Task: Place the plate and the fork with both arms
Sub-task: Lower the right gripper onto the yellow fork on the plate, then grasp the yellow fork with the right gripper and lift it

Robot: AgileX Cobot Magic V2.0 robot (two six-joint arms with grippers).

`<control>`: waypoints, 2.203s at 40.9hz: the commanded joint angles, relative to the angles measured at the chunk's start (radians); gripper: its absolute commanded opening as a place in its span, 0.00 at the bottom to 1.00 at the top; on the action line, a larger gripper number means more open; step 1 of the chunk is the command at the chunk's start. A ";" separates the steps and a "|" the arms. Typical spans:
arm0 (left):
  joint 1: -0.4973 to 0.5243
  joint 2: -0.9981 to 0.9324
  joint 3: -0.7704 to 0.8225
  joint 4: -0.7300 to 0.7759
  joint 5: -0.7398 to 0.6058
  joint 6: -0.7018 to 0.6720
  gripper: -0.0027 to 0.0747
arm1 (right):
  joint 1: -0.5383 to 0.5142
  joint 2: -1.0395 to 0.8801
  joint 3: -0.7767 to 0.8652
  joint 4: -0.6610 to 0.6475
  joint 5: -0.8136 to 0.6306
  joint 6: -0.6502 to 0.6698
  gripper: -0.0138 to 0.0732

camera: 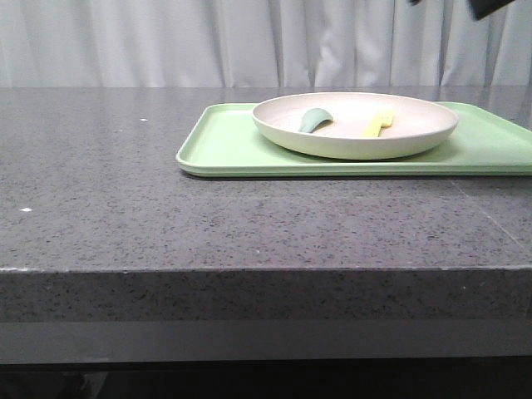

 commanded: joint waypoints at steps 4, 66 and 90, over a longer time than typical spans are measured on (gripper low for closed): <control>0.001 0.011 -0.027 0.001 -0.085 0.000 0.01 | 0.000 0.155 -0.186 -0.045 0.026 0.115 0.72; 0.001 0.011 -0.027 0.001 -0.085 0.000 0.01 | 0.027 0.605 -0.635 -0.177 0.385 0.340 0.23; 0.001 0.011 -0.027 0.001 -0.085 0.000 0.01 | -0.056 0.448 -0.635 -0.179 0.379 0.278 0.18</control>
